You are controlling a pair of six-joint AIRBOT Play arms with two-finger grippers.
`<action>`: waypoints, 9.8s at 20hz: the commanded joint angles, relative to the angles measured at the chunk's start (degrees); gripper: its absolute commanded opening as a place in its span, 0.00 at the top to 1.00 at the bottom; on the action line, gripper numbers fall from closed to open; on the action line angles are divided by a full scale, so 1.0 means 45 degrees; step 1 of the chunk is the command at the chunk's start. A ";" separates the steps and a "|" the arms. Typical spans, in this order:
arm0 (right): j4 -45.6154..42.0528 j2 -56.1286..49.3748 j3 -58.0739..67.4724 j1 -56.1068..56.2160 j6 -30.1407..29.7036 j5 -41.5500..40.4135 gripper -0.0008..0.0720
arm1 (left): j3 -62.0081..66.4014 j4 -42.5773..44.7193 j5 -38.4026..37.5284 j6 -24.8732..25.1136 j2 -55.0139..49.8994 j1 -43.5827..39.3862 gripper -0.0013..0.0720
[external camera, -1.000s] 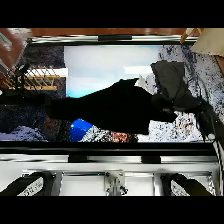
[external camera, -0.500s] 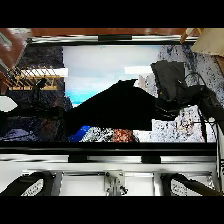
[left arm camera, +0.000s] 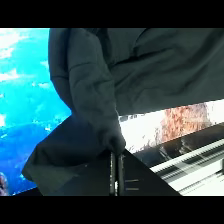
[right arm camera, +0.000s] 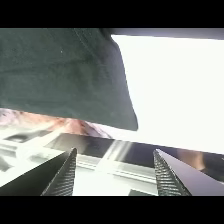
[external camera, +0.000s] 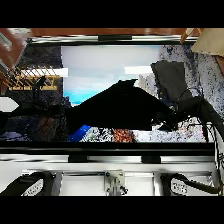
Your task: Fold the shirts.
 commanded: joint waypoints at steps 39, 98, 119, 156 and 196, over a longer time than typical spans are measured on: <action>-0.3332 0.8631 1.1453 0.1559 -0.0024 0.1423 0.89 | 1.3488 0.4517 0.0423 0.0850 0.3973 0.2958 0.94; -0.3128 0.0073 0.4318 -0.1180 0.0233 -0.1885 0.26 | -0.4138 0.0267 -0.0680 0.1195 -0.2657 0.2555 0.22; -0.2302 -0.3327 0.3162 -0.0364 0.0063 -0.0044 0.78 | -0.3837 0.0029 -0.0345 0.1549 -0.2730 0.2482 0.94; -0.3376 -0.1044 0.9379 0.1656 -0.1802 0.0345 0.89 | 0.6475 0.3415 -0.0690 0.2006 -0.2681 0.2900 0.94; -0.4415 -0.5328 0.9364 0.2574 0.0398 -0.1545 0.89 | 0.6431 0.3434 -0.5255 0.2365 -0.9296 0.3181 0.94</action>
